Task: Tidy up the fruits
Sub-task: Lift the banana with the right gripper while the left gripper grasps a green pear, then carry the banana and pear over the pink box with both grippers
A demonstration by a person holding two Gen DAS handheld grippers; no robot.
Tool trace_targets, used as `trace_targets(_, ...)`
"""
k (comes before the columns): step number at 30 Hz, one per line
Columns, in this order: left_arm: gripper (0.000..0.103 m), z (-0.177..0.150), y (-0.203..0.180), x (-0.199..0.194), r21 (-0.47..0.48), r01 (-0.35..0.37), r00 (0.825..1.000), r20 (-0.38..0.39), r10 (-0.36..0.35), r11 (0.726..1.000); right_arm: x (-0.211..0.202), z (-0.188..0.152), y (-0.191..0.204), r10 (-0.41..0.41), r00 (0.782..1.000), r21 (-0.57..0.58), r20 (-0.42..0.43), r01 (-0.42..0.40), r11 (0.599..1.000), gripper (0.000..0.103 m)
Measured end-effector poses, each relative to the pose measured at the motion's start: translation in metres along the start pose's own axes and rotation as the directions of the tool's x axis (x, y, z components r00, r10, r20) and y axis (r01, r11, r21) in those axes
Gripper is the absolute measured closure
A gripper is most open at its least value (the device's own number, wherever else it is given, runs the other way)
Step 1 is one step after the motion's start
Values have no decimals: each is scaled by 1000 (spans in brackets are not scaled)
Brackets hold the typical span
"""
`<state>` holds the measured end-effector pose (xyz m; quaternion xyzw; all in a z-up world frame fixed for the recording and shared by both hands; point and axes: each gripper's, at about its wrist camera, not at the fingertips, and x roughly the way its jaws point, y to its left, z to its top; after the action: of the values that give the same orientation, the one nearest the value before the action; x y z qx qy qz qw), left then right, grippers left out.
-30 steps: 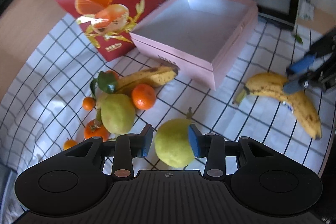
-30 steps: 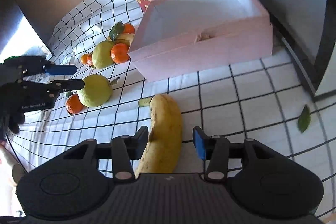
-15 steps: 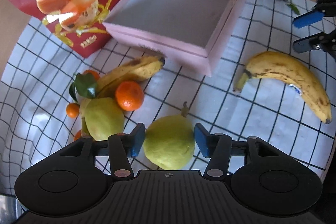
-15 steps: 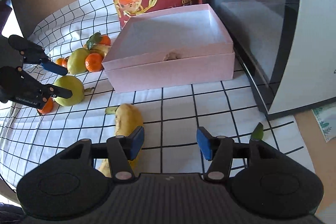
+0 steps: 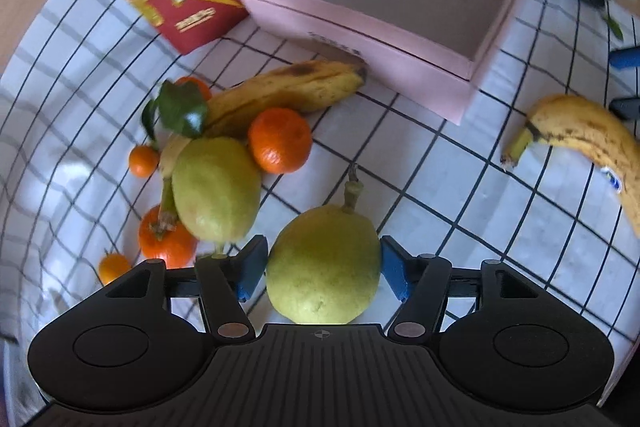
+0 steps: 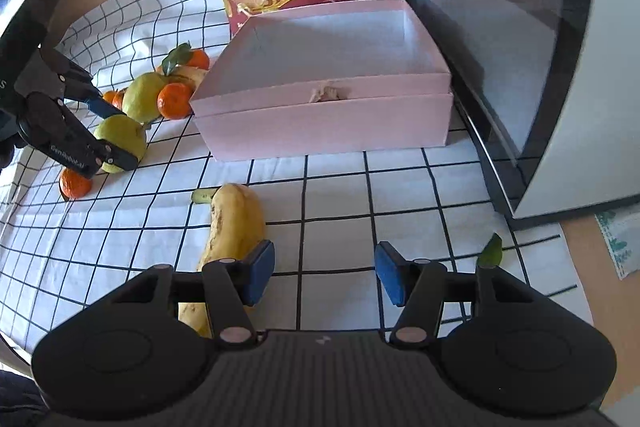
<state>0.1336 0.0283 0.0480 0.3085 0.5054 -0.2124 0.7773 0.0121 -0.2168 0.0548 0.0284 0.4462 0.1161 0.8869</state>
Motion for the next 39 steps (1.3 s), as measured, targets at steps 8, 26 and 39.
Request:
trace_targets(8,37,-28,15,2,-209,-8,999,44,18,978,5,9,14,-45,999,-93,16,46,995,47)
trace_targets(26,37,-79,-31,-54,-520,251,918,397,-29,817,5,16,34,84,997,-130,4,-82,988,45)
trace_targets(39,37,-88,-59,-63,-532,273,917,396,-50,802,25,3,54,82,995,-163,-58,-91,982,59)
